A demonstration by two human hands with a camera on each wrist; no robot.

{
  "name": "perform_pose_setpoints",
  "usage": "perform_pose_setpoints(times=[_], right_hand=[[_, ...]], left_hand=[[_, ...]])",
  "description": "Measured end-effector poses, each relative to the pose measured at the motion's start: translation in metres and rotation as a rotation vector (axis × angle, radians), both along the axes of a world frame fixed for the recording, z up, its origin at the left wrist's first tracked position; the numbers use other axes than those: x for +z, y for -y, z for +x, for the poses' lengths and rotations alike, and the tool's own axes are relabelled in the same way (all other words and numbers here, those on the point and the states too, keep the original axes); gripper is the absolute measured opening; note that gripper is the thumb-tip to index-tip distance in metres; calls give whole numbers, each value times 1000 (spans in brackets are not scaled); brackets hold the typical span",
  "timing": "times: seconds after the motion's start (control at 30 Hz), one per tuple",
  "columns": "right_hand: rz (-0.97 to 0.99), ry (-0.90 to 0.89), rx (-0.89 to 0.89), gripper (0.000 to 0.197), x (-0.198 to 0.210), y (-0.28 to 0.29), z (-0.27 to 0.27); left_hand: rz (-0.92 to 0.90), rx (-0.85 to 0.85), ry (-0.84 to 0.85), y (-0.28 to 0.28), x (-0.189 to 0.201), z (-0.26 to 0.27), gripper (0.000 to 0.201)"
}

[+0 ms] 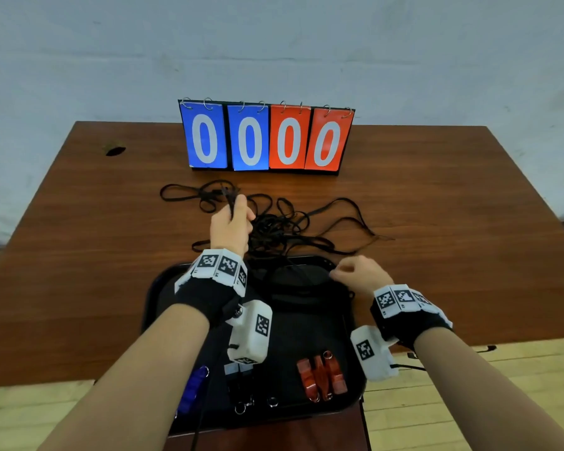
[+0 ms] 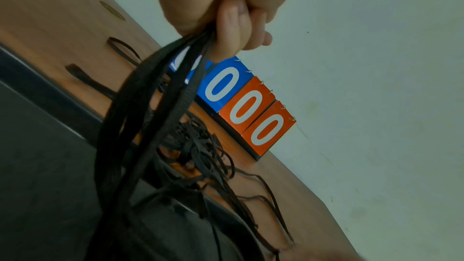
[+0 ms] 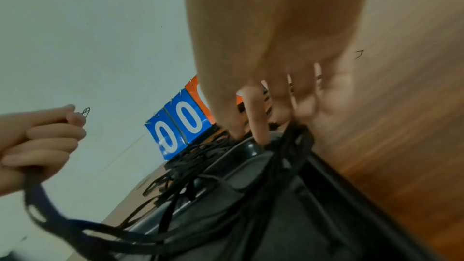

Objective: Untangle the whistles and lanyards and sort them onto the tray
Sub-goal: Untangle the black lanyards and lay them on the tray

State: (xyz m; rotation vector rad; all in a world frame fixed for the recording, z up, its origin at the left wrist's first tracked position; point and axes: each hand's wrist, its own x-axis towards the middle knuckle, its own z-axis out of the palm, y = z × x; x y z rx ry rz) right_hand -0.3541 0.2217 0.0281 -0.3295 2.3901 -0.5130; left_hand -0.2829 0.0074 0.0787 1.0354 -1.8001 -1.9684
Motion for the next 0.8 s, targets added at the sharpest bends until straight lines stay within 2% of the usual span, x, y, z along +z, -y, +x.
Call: perform_pose_setpoints(times=[0.07, 0.23, 0.3, 0.47, 0.57, 0.67, 0.8], right_hand=[[-32, -154, -101, 18, 2, -3, -7], [-83, -309, -355, 21, -7, -13, -32], [-56, -355, -400, 27, -15, -16, -47], [193, -435, -318, 38, -31, -21, -76], [282, -409, -261, 35, -37, -18, -83], [249, -413, -263, 27, -36, -14, -83], [65, -533, -241, 29, -12, -1, -78]], left_hand=[[-11, -57, 27, -6, -5, 0, 35], [36, -147, 60, -22, -15, -6, 30], [58, -154, 63, -27, -21, -11, 31], [60, -161, 78, -32, -30, -21, 31], [64, -142, 78, -32, -34, -25, 32], [52, -128, 63, -33, -35, -29, 32], [-73, -153, 13, -32, -31, -32, 33]])
